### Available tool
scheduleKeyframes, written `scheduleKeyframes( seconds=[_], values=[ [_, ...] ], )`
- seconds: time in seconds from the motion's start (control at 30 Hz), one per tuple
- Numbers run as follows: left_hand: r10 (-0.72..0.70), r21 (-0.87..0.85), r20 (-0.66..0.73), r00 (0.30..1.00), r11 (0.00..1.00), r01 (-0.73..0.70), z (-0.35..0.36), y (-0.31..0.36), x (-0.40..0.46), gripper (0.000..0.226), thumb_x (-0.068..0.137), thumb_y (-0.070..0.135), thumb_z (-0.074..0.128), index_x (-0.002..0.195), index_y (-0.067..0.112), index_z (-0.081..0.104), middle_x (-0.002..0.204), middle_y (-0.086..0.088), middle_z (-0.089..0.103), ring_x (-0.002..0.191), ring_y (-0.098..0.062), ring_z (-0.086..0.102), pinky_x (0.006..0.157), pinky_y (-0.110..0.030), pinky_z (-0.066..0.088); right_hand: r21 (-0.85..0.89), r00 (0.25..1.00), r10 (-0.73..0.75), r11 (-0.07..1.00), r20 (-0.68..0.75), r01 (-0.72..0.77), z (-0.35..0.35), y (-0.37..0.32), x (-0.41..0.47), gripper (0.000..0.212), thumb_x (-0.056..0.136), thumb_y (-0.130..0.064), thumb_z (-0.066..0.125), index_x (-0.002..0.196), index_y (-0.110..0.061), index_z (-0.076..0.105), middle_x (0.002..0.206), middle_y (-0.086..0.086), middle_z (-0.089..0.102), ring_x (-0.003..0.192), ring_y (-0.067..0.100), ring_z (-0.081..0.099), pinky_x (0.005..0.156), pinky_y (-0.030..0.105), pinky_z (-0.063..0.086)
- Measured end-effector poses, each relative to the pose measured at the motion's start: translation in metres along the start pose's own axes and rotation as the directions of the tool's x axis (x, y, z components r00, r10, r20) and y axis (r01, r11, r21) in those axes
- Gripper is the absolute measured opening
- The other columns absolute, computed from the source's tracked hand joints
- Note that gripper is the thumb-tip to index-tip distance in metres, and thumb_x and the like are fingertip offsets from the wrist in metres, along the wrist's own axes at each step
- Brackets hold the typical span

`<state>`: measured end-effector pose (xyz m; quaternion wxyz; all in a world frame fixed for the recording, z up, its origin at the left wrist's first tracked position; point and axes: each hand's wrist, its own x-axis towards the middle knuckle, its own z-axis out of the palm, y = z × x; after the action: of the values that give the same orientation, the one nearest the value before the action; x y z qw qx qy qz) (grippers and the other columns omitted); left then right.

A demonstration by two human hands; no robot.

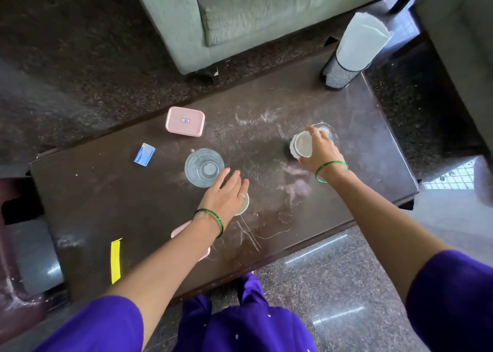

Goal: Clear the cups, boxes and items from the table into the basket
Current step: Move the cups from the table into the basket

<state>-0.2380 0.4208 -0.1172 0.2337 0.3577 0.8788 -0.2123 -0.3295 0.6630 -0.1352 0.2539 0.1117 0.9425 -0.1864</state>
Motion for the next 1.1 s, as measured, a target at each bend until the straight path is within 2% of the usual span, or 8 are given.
scheduleKeyframes(
  seconds=[0.13,0.33,0.43,0.57,0.67,0.8,0.93,1.1],
  values=[
    [-0.014,-0.089,-0.015,1.000,0.996,0.013,-0.001,-0.001,0.002,0.065,0.090,0.001,0.052,0.146,-0.003,0.020,0.139,-0.018,0.042,0.139,-0.034,0.024,0.119,-0.048,-0.002,0.002,1.000,0.000,1.000,-0.010,0.000,-0.002,0.003,-0.005,0.073,0.074,-0.020,0.074,0.136,-0.020,0.036,0.134,0.009,0.047,0.111,0.038,0.053,0.083,0.044,0.046],
    [-0.033,-0.199,-0.064,0.997,0.980,0.019,-0.013,0.003,-0.007,0.067,0.085,0.014,0.062,0.142,0.001,0.029,0.125,-0.011,0.051,0.123,-0.031,0.042,0.118,-0.042,0.017,0.015,0.998,-0.027,0.999,-0.056,0.028,-0.008,0.004,-0.024,0.065,0.073,-0.026,0.072,0.130,-0.023,0.041,0.125,0.008,0.055,0.106,0.037,0.055,0.082,0.042,0.048],
    [-0.085,-0.302,-0.104,0.991,0.952,0.050,-0.028,0.004,-0.011,0.063,0.084,0.021,0.065,0.136,0.005,0.035,0.118,-0.008,0.053,0.109,-0.027,0.051,0.102,-0.036,0.036,-0.010,0.992,-0.062,0.998,-0.105,0.062,-0.016,-0.006,-0.034,0.068,0.072,-0.031,0.073,0.132,-0.027,0.040,0.129,0.005,0.054,0.108,0.036,0.055,0.083,0.044,0.047],
    [-0.191,-0.409,-0.181,0.965,0.907,0.103,-0.051,-0.005,-0.021,0.069,0.082,0.030,0.068,0.140,0.010,0.035,0.119,-0.004,0.055,0.105,-0.023,0.054,0.085,-0.032,0.046,-0.009,0.970,-0.125,0.992,-0.210,0.126,-0.034,-0.034,-0.050,0.071,0.072,-0.033,0.073,0.134,-0.028,0.038,0.132,0.002,0.049,0.113,0.035,0.052,0.083,0.047,0.045],
    [-0.289,-0.496,-0.216,0.933,0.855,0.151,-0.065,-0.019,-0.035,0.072,0.084,0.031,0.067,0.144,0.011,0.032,0.124,-0.004,0.053,0.110,-0.023,0.051,0.087,-0.033,0.047,0.067,0.930,-0.190,0.973,-0.315,0.221,-0.046,-0.060,-0.064,0.070,0.073,-0.031,0.071,0.134,-0.026,0.038,0.132,0.003,0.046,0.119,0.032,0.047,0.088,0.048,0.045],
    [-0.414,-0.573,-0.272,0.869,0.795,0.199,-0.074,-0.051,-0.067,0.075,0.083,0.032,0.065,0.147,0.014,0.031,0.130,-0.003,0.051,0.114,-0.024,0.047,0.089,-0.034,0.044,0.152,0.859,-0.314,0.903,-0.406,0.402,-0.058,-0.104,-0.082,0.067,0.072,-0.026,0.074,0.132,-0.026,0.043,0.129,0.004,0.046,0.120,0.029,0.043,0.085,0.039,0.041],
    [-0.531,-0.604,-0.284,0.798,0.745,0.281,-0.072,-0.090,-0.113,0.080,0.079,0.036,0.068,0.148,0.014,0.033,0.129,-0.003,0.054,0.107,-0.028,0.049,0.083,-0.038,0.045,0.108,0.805,-0.442,0.848,-0.395,0.519,-0.059,-0.161,-0.095,0.069,0.070,-0.023,0.076,0.132,-0.020,0.046,0.127,0.007,0.047,0.116,0.033,0.044,0.086,0.040,0.042],
    [-0.710,-0.636,-0.171,0.683,0.609,0.473,-0.042,-0.133,-0.181,0.083,0.077,0.033,0.072,0.148,0.016,0.033,0.130,-0.002,0.053,0.106,-0.029,0.050,0.085,-0.040,0.048,0.059,0.734,-0.601,0.760,-0.316,0.648,-0.034,-0.242,-0.110,0.069,0.068,-0.024,0.077,0.130,-0.016,0.048,0.123,0.008,0.050,0.112,0.036,0.047,0.089,0.039,0.041]
  ],
)
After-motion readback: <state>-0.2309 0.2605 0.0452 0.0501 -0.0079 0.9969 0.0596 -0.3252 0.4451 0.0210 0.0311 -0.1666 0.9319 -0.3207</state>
